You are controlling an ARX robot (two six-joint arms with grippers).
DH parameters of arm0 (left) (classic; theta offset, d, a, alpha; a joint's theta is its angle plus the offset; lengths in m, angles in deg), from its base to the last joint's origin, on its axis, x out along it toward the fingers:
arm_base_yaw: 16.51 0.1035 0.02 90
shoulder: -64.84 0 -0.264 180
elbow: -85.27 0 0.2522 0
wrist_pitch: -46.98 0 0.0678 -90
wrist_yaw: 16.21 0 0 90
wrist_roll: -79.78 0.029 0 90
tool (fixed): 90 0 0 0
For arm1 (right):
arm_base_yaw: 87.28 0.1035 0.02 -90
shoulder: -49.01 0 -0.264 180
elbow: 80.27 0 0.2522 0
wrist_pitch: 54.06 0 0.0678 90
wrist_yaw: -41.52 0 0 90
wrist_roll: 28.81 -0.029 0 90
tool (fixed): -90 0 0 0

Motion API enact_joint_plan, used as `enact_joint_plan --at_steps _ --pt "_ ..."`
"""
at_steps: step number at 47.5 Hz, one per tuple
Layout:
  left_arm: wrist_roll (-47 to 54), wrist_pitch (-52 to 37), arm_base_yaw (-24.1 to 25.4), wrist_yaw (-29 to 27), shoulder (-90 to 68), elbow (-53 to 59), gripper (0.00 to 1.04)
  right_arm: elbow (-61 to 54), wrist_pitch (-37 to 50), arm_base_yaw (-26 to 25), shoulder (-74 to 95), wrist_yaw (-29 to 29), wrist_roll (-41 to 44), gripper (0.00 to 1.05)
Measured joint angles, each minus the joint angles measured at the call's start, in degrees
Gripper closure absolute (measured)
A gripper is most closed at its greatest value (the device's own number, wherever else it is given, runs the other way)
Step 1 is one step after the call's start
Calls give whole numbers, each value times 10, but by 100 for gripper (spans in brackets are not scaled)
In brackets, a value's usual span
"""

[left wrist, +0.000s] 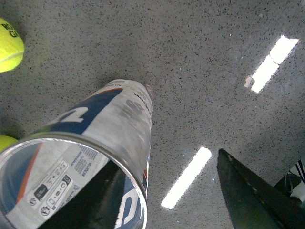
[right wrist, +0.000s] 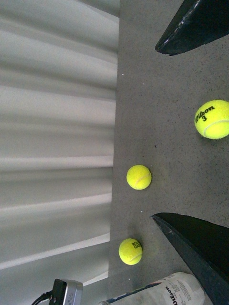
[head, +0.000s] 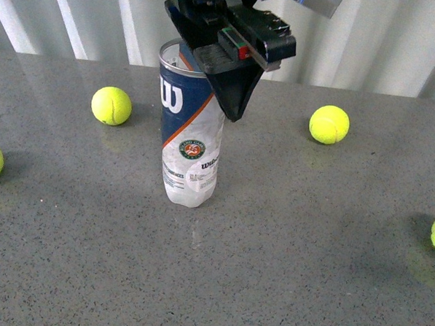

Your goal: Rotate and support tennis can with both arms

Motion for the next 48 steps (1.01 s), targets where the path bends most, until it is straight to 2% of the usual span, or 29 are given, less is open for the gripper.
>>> enact_joint_plan --at_steps 8,14,22,27,36,37,39,41,43,44,46,47,48 --pt "-24 -11 10 26 7 -9 23 0 0 0 0 0 0 7" --pt "-61 -42 35 50 23 0 5 0 0 0 0 0 0 7" --pt "-152 -119 94 123 85 64 7 0 0 0 0 0 0 7" --pt "-249 -226 136 123 144 136 7 0 0 0 0 0 0 7" --pt "-307 -252 149 112 167 159 7 0 0 0 0 -1 0 7" --pt "-317 -299 144 79 178 185 10 0 0 0 0 -1 0 7" --pt "-340 -485 139 -50 222 302 21 0 0 0 0 0 0 7" --pt "-352 -638 139 -130 264 410 29 0 0 0 0 0 0 7" --pt "-360 -789 145 -158 302 508 38 0 0 0 0 3 0 7" --pt "-362 -819 147 -159 309 525 40 0 0 0 0 3 0 7" --pt "-365 -936 156 -158 336 590 47 0 0 0 0 3 0 7" --pt "-366 -959 159 -157 343 604 49 0 0 0 0 3 0 7" --pt "-367 -1012 167 -156 362 641 55 0 0 0 0 3 0 7"
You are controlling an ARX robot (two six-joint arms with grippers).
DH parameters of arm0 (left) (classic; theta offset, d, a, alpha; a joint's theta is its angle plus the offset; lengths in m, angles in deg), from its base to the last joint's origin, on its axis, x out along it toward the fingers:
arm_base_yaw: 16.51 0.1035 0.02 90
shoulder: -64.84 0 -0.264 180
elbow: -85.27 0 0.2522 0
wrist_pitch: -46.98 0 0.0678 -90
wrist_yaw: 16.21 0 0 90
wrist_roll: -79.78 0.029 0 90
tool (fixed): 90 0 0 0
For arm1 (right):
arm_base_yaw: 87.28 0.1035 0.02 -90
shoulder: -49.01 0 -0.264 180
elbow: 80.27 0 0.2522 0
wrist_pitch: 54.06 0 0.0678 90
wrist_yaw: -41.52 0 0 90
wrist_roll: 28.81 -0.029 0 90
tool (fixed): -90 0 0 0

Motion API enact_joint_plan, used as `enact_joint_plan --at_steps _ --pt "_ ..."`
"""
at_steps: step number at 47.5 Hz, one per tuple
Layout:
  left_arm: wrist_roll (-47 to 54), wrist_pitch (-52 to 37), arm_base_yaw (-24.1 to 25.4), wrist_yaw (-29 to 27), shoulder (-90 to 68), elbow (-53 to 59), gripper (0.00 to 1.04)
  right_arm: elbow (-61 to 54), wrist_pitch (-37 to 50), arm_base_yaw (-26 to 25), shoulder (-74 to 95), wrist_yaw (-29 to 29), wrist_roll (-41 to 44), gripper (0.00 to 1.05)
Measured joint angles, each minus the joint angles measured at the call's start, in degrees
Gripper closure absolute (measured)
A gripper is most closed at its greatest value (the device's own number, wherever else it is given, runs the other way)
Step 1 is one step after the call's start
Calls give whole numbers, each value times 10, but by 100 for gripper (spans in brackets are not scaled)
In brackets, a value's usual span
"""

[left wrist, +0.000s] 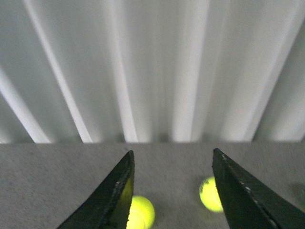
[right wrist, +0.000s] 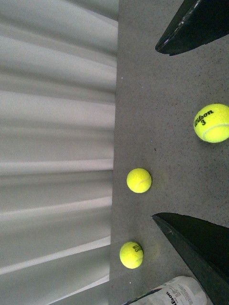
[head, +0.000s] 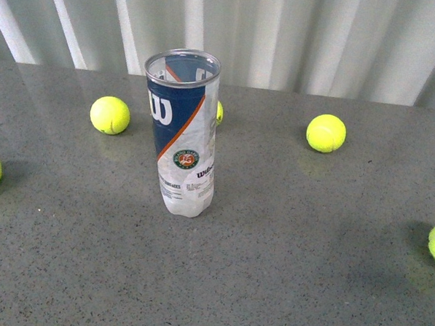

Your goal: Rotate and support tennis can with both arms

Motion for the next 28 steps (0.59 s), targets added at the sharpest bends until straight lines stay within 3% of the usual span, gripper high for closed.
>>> enact_joint_plan --at_steps 4,13,28 --pt "-3 -83 23 11 56 94 71 0 0 0 0 -3 0 7" --pt "-11 -126 48 43 118 228 102 0 0 0 0 -3 0 7" --pt "-11 -146 85 74 236 367 101 0 0 0 0 -3 0 7"
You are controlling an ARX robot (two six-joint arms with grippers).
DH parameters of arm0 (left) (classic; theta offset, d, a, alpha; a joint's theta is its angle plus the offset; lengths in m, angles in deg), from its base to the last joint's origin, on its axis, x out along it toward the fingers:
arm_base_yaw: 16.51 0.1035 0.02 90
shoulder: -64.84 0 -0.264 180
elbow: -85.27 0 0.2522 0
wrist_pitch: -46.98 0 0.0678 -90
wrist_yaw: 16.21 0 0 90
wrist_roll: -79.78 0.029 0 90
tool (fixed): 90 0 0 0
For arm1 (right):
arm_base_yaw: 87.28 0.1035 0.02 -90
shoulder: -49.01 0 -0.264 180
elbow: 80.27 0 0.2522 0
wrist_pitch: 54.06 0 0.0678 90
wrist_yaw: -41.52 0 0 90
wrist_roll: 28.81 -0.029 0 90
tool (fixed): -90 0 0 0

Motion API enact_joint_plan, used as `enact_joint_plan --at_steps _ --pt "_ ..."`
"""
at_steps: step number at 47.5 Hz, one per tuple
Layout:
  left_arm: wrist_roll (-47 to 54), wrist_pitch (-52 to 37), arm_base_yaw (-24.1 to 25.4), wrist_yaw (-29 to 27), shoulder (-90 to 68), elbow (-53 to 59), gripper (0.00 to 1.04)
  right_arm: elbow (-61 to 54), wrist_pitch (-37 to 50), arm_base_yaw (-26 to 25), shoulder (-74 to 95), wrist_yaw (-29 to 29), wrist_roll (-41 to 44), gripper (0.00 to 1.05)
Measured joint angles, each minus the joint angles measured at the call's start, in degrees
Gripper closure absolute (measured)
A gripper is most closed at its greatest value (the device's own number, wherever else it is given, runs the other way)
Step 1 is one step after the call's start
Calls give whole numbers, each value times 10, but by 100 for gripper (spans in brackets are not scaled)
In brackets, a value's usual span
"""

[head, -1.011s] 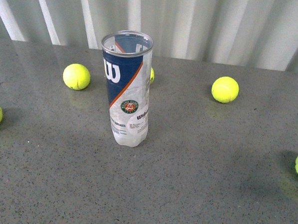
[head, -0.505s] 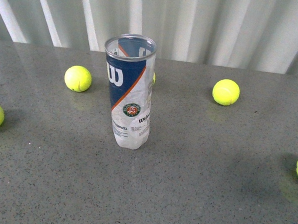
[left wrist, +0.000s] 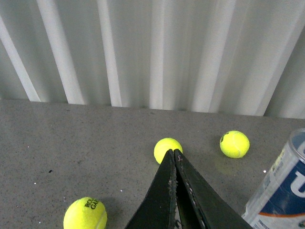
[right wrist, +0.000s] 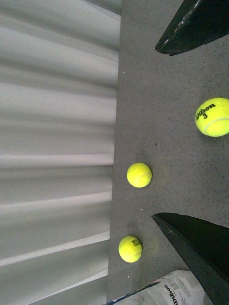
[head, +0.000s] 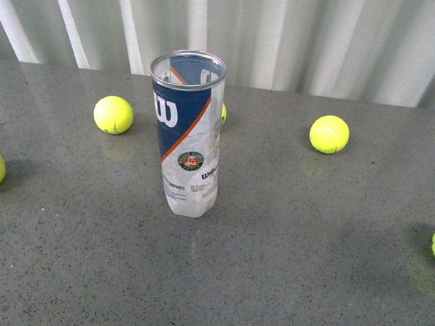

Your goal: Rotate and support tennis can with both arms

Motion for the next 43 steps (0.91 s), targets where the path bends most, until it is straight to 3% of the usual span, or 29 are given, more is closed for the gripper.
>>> enact_joint_plan --at_steps 9,13,43 --pt "0 6 9 13 51 39 101 0 0 0 0 0 0 7" --pt "0 20 40 50 83 61 101 0 0 0 0 0 0 7" --pt "0 136 52 53 286 137 101 0 0 0 0 0 0 7"
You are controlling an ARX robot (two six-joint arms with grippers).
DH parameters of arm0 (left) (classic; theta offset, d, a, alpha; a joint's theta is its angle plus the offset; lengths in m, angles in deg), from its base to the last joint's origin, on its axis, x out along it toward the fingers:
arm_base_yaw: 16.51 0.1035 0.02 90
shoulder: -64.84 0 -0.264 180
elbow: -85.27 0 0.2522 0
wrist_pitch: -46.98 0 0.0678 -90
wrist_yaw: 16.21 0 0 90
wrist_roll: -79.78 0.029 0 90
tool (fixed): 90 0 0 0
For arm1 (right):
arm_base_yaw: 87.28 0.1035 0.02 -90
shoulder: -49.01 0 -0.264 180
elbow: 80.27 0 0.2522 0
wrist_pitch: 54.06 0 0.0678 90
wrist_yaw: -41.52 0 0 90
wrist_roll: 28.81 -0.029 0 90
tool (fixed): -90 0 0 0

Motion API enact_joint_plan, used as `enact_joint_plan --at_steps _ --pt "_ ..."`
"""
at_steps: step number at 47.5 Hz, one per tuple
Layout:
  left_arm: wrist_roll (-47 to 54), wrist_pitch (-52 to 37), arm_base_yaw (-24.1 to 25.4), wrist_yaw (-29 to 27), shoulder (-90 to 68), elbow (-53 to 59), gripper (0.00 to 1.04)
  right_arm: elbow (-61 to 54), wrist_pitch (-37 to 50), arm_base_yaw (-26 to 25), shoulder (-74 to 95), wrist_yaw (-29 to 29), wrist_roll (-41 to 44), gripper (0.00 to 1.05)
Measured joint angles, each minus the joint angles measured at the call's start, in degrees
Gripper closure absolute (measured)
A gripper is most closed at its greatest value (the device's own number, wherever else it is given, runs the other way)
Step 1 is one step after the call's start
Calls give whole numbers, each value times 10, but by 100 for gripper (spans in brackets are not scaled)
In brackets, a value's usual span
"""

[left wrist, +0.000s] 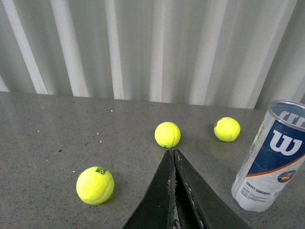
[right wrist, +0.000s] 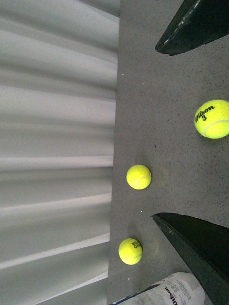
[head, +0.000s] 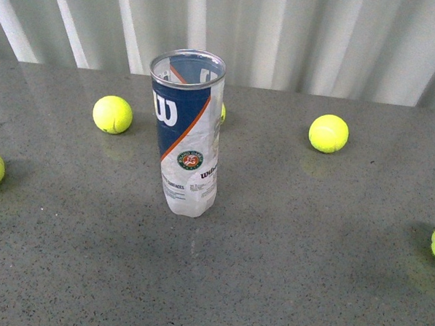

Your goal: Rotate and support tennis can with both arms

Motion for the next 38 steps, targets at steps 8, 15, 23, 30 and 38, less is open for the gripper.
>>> enact_joint_plan --at_steps 8,15,23,30,38 --pt "0 62 0 0 67 0 101 0 0 0 0 0 0 7" --pt "0 97 0 0 106 0 101 0 0 0 0 0 0 7" --pt "0 147 0 0 157 0 101 0 0 0 0 0 0 7" --pt "0 174 0 0 184 0 101 0 0 0 0 0 0 7" --pt "0 207 0 0 217 0 101 0 0 0 0 0 0 7"
